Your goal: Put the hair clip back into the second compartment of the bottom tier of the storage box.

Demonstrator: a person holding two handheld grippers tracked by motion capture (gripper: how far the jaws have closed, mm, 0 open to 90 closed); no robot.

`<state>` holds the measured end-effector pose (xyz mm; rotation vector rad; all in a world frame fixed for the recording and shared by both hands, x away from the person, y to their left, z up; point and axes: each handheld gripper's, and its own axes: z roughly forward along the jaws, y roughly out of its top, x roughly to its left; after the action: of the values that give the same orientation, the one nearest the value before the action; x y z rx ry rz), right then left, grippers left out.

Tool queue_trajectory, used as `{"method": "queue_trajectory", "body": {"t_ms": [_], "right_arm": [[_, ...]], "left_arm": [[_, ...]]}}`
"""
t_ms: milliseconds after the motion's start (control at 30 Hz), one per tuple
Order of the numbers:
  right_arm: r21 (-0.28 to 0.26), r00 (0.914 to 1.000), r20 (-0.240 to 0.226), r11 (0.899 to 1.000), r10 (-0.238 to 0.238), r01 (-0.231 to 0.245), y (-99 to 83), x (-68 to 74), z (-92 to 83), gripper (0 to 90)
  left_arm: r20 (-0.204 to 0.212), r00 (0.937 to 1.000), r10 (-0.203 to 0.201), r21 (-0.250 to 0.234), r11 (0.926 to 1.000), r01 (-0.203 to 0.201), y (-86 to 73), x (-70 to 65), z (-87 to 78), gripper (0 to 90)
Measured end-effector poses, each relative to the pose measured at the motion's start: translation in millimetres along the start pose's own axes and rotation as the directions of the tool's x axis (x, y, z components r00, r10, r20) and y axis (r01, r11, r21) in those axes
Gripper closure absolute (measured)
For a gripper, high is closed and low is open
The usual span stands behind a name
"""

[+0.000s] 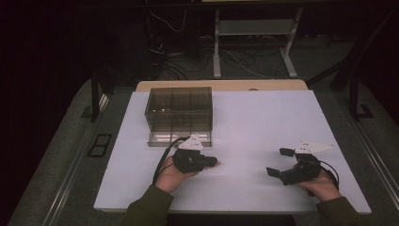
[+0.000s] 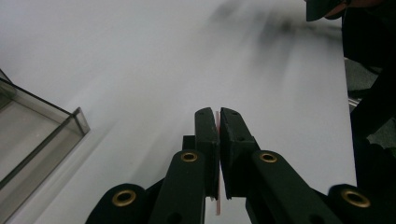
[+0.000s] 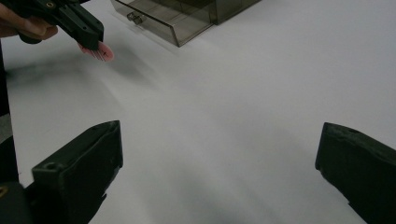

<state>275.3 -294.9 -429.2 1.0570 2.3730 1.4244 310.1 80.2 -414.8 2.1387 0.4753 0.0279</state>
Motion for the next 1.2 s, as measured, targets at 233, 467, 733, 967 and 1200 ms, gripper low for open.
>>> {"method": "queue_trajectory", "body": {"t_ms": [233,467,733,967,1200], "right_arm": [[0.001,1.0,-0.001,1.0,0.0,0.0,0.1,0.0,0.3,0.2],[0.002,1.0,0.0,1.0,0.003,-0.003,0.0,-0.1,0.4,0.2],[0.001,1.0,0.003,1.0,0.007,-0.007,0.2,-0.2,0.7,0.2],[0.001,1.0,0.005,1.0,0.006,-0.006,0.1,-1.3,0.5,0.2],[0.002,1.0,0.005,1.0,0.008,-0.008,0.0,-1.3,0.6,0.2]], "left_arm": [[0.0,1.0,-0.007,-0.017,0.9998,0.007,1.3,3.5,-7.8,85.7],[-0.007,1.0,-0.005,-0.024,0.9997,0.004,4.2,6.3,-14.8,85.7],[0.012,0.9999,-0.002,-0.031,0.9995,0.003,10.7,14.8,-20.9,85.7],[0.032,0.9994,0.009,-0.03,0.9995,-0.008,19.6,22.5,-21.8,85.6],[0.032,0.9994,0.011,-0.03,0.9995,-0.01,24.4,30.9,-19.2,85.6]]}}
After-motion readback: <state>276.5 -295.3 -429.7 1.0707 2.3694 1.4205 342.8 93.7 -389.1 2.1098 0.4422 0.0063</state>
